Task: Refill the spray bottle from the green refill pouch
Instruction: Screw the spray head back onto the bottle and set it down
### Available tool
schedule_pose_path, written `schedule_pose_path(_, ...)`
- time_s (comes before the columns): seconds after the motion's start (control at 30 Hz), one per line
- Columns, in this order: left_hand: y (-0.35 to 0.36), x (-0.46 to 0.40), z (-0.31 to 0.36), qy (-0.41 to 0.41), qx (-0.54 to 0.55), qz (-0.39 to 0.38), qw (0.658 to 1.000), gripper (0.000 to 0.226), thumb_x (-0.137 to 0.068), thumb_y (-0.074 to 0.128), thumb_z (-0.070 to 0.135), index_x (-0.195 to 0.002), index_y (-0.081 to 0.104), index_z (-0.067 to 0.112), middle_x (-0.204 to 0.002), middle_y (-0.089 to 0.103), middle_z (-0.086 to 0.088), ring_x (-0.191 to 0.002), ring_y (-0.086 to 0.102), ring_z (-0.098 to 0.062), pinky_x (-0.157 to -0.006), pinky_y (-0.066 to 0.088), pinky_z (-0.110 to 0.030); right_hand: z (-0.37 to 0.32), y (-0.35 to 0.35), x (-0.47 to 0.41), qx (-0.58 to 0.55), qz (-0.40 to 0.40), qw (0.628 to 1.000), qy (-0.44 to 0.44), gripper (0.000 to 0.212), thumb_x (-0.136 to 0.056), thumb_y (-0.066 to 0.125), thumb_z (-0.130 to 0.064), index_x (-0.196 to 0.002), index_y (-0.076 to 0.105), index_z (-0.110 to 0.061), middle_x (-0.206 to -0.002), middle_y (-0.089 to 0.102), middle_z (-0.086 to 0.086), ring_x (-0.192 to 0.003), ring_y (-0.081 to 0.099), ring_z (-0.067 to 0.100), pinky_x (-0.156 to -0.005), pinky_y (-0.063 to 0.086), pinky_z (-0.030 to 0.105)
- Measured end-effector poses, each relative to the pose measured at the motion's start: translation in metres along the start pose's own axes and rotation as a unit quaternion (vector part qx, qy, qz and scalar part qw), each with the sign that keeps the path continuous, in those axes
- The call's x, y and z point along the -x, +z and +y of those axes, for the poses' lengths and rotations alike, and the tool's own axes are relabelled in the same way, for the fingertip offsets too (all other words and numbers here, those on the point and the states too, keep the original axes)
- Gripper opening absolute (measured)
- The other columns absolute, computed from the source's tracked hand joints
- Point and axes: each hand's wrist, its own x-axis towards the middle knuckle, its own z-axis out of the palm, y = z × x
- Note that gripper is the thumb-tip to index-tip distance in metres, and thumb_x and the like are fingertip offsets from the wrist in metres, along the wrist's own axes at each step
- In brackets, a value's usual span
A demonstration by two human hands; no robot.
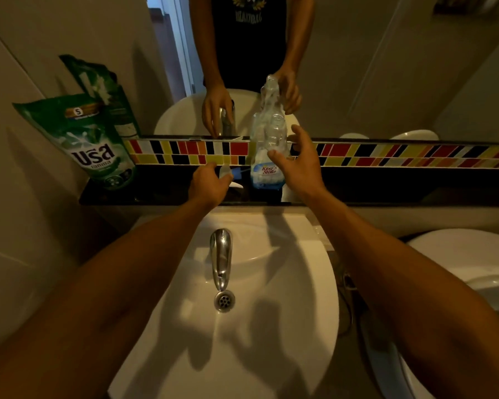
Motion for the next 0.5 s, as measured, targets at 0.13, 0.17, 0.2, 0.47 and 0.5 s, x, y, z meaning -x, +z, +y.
schedule_pose_path(0.13,0.019,-0.019,-0.001,-0.023,0.0,0.001,1.0,0.032,-0.091,0.07,0.031,-0.114,0.067,0.01,-0.107,0.069,-0.008,-0.096,0.066,-0.024,-0.074,0.052,-0.036,0.002,-0.002,-0.018,0.004,-0.05,0.998,-0.03,0.064,-0.093,0.077,-0.019,-0.149,0.047,-0.02,-0.141,0.058,-0.002,-0.125,0.055,0.007,-0.098,0.052,0.025)
schedule_pose_path(0.17,0.024,-0.022,-0.001,-0.026,0.001,0.002,1.0,0.034,-0.089,0.072,0.032,-0.115,0.067,0.01,-0.108,0.07,-0.009,-0.098,0.067,-0.026,-0.078,0.054,-0.039,0.003,-0.002,-0.021,0.004,-0.062,0.998,-0.032,0.061,-0.093,0.077,-0.018,-0.148,0.049,-0.019,-0.14,0.06,-0.002,-0.122,0.057,0.003,-0.094,0.051,0.019)
schedule_pose_path(0.2,0.029,-0.024,-0.002,-0.028,-0.004,0.005,1.0,0.037,-0.088,0.074,0.033,-0.116,0.067,0.011,-0.11,0.07,-0.009,-0.101,0.067,-0.026,-0.082,0.055,-0.04,0.004,-0.001,-0.024,0.004,-0.073,0.997,-0.033,0.058,-0.094,0.076,-0.017,-0.146,0.051,-0.018,-0.139,0.062,-0.003,-0.118,0.058,-0.001,-0.09,0.052,0.016)
schedule_pose_path(0.47,0.051,-0.031,-0.004,-0.074,-0.018,0.049,0.996,0.043,-0.086,0.078,0.025,-0.125,0.065,0.013,-0.123,0.068,-0.011,-0.114,0.064,-0.03,-0.089,0.053,-0.038,0.012,-0.01,-0.036,-0.025,-0.133,0.991,-0.015,0.046,-0.095,0.075,-0.019,-0.135,0.052,-0.019,-0.136,0.065,0.0,-0.126,0.062,0.014,-0.1,0.058,0.036)
schedule_pose_path(0.5,0.051,-0.031,-0.004,-0.087,0.003,0.047,0.995,0.042,-0.087,0.078,0.022,-0.125,0.065,0.011,-0.123,0.067,-0.012,-0.114,0.064,-0.03,-0.087,0.051,-0.035,0.01,-0.012,-0.035,-0.031,-0.139,0.99,-0.015,0.046,-0.095,0.075,-0.019,-0.136,0.052,-0.019,-0.136,0.065,-0.001,-0.125,0.063,0.012,-0.098,0.059,0.033)
